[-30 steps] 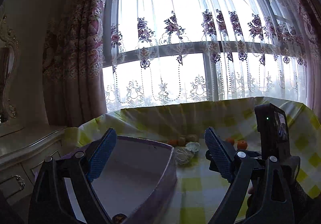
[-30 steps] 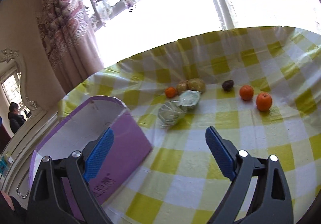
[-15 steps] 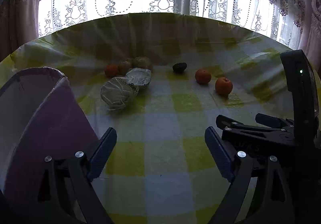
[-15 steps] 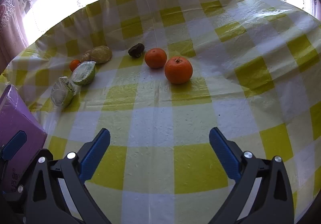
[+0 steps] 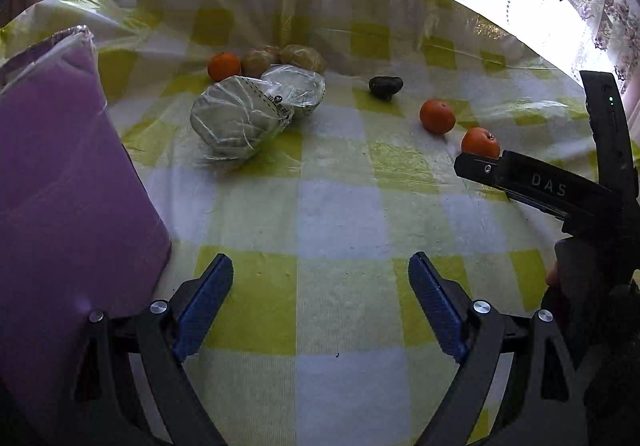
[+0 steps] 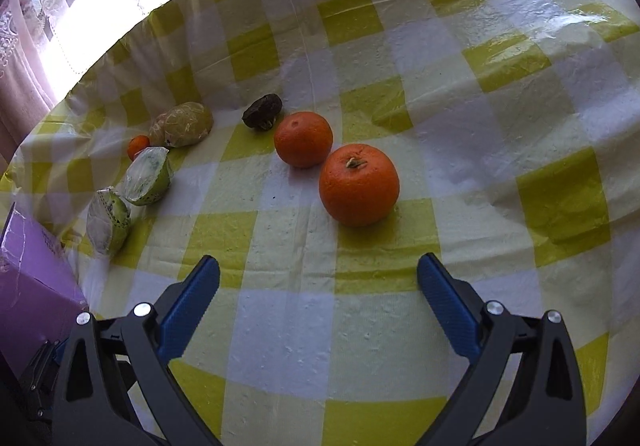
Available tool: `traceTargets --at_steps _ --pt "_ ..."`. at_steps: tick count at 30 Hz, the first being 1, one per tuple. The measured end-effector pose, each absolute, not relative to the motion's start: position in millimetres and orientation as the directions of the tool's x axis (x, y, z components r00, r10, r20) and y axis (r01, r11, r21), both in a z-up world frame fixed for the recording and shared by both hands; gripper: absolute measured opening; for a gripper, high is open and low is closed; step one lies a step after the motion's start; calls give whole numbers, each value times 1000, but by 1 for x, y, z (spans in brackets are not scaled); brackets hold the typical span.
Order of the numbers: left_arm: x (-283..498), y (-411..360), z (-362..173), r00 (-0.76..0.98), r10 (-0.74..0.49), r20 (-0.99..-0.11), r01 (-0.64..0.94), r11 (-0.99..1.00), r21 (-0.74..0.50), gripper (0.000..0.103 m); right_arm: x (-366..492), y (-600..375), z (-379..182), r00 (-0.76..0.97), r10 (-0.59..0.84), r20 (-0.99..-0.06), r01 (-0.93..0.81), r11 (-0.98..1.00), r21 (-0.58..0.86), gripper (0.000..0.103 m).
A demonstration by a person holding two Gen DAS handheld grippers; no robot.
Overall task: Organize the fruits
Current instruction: 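Grasp a tangerine with the right tool while the left tool approaches another, then grasp a second tangerine with the left tool while the right tool holds its tangerine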
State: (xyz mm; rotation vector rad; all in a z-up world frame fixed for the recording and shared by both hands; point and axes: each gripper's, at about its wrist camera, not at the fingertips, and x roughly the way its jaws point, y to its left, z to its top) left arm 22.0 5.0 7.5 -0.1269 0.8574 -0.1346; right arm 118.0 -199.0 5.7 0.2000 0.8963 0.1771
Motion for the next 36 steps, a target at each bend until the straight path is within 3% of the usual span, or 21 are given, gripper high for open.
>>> traceTargets --at_steps 3,8,15,18,20,25,36 --pt "23 3 6 641 -163 -750 66 985 -157 87 132 -187 9 616 251 -747 -119 967 226 99" --pt "24 1 5 639 -150 -755 62 988 -143 87 171 -176 7 603 158 -782 -88 987 132 95" --pt "26 -2 5 635 -131 -762 59 991 -122 87 174 -190 7 612 218 -760 -83 974 212 89" --pt "28 -2 5 633 -126 -764 58 992 -115 87 173 -192 8 622 192 -759 -72 979 189 77" --pt "28 -1 5 633 -127 -764 59 991 -116 87 171 -196 7 629 159 -761 -52 985 163 60" --pt "28 -1 5 632 -127 -764 59 992 -115 87 169 -197 7 633 96 -768 -38 995 92 45" --pt "29 -2 4 631 -133 -765 65 991 -118 87 101 -255 7 664 128 -737 95 963 254 44"
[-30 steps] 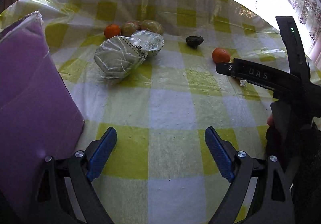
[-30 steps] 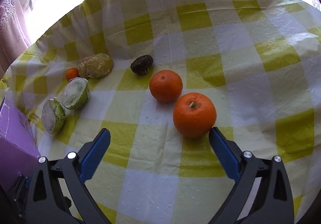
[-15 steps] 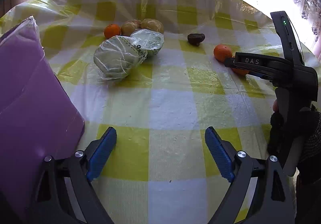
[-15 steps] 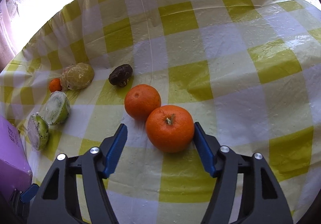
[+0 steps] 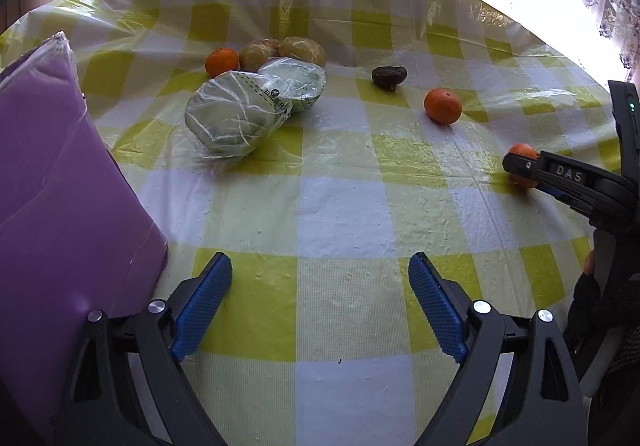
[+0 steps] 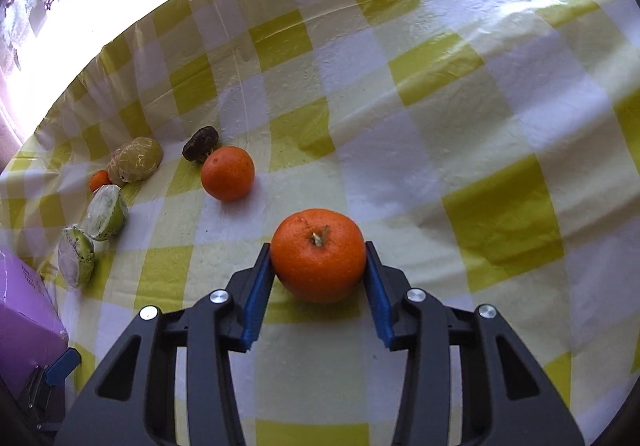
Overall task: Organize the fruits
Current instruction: 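Grasp a second tangerine with the left tool while the right tool holds its tangerine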
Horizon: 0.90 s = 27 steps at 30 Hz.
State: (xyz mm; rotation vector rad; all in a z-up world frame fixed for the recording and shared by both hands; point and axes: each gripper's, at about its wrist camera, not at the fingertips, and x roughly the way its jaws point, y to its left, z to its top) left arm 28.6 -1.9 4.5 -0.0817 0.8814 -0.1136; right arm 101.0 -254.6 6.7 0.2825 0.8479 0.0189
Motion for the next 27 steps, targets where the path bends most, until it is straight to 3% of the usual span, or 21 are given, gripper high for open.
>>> traceTargets --at_steps 5,8,14,16,21,27 --pt "30 -10 5 620 -90 -780 47 996 -77 86 60 -273 10 718 110 -687 132 948 289 44" --pt "40 -24 9 626 -141 -767 74 990 -122 85 56 -278 12 729 142 -670 121 936 330 44" --pt "107 -84 16 655 -150 -741 160 985 -58 85 58 -284 9 733 167 -659 137 914 383 44" --pt "133 -97 16 647 -173 -742 178 981 -73 77 58 -284 9 732 173 -660 134 912 388 44" --pt "179 -125 17 644 -204 -737 250 967 -50 72 60 -285 7 726 176 -665 135 911 389 44" --pt "199 -141 13 587 -245 -772 328 943 -49 42 60 -284 7 724 177 -667 137 911 390 44"
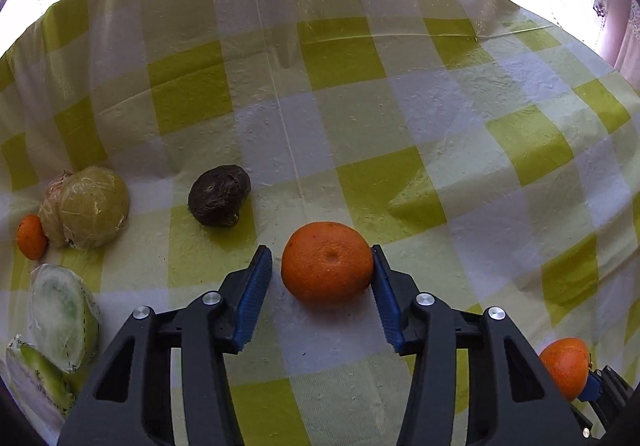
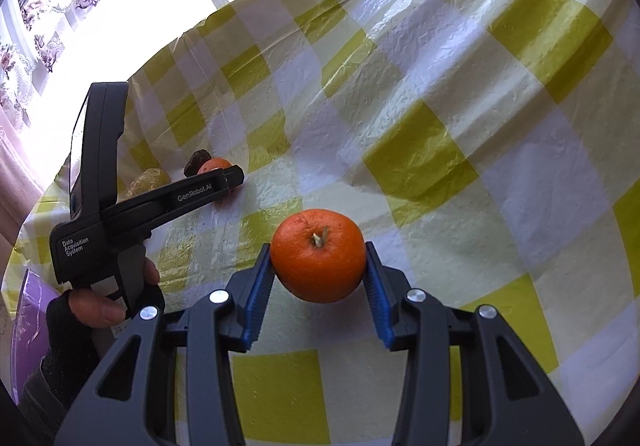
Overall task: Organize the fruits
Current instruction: 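Grasp a second tangerine with the left tool while the right tool holds its tangerine, then carry both tangerines in both tools over the purple box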
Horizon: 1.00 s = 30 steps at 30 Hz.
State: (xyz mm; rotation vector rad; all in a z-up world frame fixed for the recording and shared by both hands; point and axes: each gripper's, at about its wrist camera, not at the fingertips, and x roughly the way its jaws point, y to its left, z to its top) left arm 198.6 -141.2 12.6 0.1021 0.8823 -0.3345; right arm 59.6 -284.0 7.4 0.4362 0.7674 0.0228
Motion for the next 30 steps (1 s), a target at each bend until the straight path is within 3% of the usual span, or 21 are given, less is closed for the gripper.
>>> traceTargets --at_steps 6,17,22,30 --pt "171 -124 23 617 -274 -738 312 946 -90 39 58 -285 8 730 178 -659 136 908 396 44" --pt "13 -31 27 645 -353 -678 215 935 -283 39 57 -286 9 732 180 -657 134 907 399 44" --pt "-31 -15 21 665 -328 -671 224 944 -240 39 58 -286 10 730 183 -658 131 908 398 44" --pt "-26 -14 20 674 -342 -655 221 939 -263 39 58 -286 10 734 182 -654 131 907 400 44"
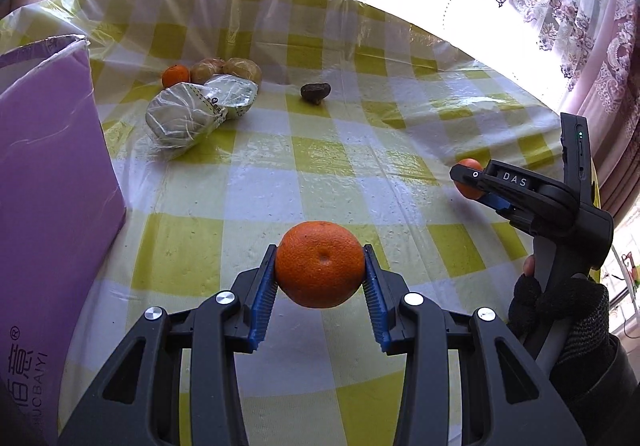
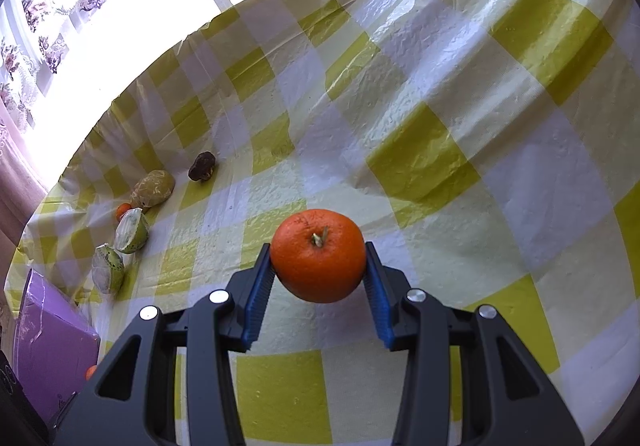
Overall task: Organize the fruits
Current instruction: 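Carry both tangerines in both tools over the purple box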
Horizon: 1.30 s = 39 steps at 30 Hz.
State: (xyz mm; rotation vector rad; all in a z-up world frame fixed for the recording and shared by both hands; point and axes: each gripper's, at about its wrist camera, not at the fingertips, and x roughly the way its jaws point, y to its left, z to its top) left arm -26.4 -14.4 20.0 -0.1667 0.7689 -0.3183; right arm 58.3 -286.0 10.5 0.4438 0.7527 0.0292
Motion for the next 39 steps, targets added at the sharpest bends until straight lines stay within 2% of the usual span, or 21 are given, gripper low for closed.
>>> traceTargets --at_steps 16,27,39 --pt "-41 -4 25 707 -356 -611 217 932 -292 39 39 -262 14 718 195 -669 97 923 373 44" --pt "-77 27 24 727 -311 -613 148 941 -303 39 -19 -176 12 672 301 -677 -94 941 325 44" --pt "-119 34 33 779 -217 -588 122 973 -197 39 -58 -128 12 628 371 -684 -211 927 310 44"
